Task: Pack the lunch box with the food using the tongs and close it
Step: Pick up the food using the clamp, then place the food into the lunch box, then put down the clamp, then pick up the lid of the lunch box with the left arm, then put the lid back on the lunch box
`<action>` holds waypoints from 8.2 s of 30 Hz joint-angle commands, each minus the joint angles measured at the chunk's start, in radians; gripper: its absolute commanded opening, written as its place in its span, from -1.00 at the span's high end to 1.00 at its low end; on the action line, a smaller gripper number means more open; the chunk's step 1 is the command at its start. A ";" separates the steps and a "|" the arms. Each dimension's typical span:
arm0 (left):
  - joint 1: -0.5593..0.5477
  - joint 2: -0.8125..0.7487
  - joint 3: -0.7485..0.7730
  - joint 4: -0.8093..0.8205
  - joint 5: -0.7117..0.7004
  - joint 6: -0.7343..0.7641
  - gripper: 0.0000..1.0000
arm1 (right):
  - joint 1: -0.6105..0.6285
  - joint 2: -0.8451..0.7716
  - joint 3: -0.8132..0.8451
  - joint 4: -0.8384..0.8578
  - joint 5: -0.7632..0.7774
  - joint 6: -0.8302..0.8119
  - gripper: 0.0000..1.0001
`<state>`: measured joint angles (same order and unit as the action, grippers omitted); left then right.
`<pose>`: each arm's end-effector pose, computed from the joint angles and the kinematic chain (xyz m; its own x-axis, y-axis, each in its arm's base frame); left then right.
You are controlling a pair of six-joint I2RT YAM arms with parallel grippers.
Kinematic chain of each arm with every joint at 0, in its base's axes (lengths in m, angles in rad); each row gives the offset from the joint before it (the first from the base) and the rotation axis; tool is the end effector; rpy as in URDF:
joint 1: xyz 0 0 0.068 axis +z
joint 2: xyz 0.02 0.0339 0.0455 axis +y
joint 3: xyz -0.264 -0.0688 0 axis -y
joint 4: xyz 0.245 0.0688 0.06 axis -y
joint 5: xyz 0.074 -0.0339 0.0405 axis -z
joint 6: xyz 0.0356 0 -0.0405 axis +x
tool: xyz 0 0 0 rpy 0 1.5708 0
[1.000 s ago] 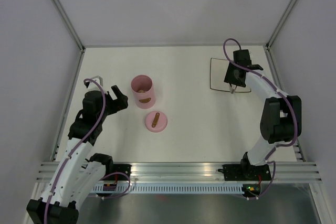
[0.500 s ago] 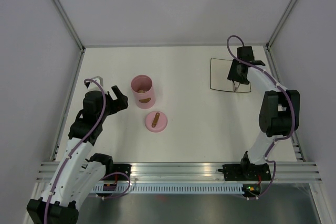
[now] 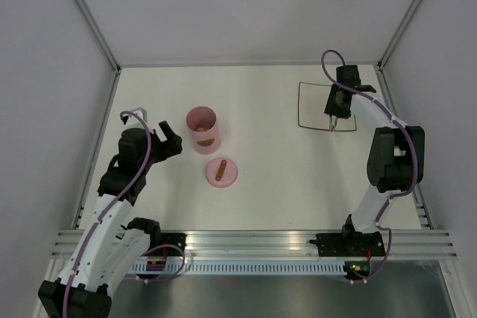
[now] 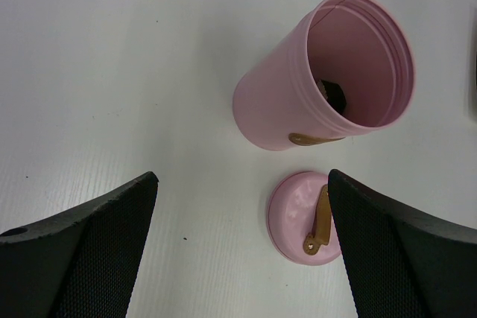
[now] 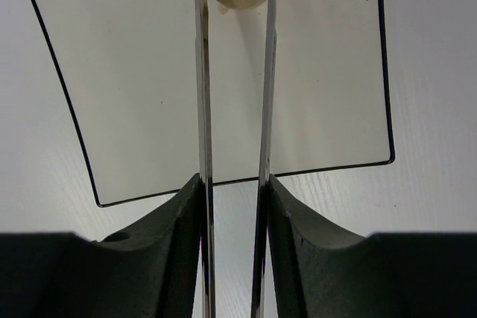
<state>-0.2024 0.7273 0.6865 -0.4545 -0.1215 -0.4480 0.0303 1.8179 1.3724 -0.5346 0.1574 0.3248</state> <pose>0.1637 -0.0292 0.2870 -0.4608 -0.3444 -0.8180 -0.1160 0.9371 -0.3292 0.3923 0.0063 0.2274 -0.7685 0.2920 -0.5694 0.3193 0.9461 0.0543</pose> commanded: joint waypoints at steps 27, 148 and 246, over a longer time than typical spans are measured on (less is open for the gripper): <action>0.020 -0.095 0.005 -0.059 -0.141 -0.034 -0.99 | 0.710 -0.086 0.534 -0.166 -0.193 0.060 0.63; 0.012 -0.161 0.073 -0.144 0.342 0.022 -0.84 | 0.226 -0.702 -0.501 0.133 0.111 0.141 -0.96; -0.336 0.455 0.614 -0.163 -0.066 0.234 0.75 | 0.224 -0.948 -0.539 -0.057 -0.059 0.204 -0.96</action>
<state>-0.5816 1.1469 1.2266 -0.5365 -0.2604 -0.3256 0.2588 0.8780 0.8146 -0.5892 0.0860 0.5198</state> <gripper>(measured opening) 0.139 0.979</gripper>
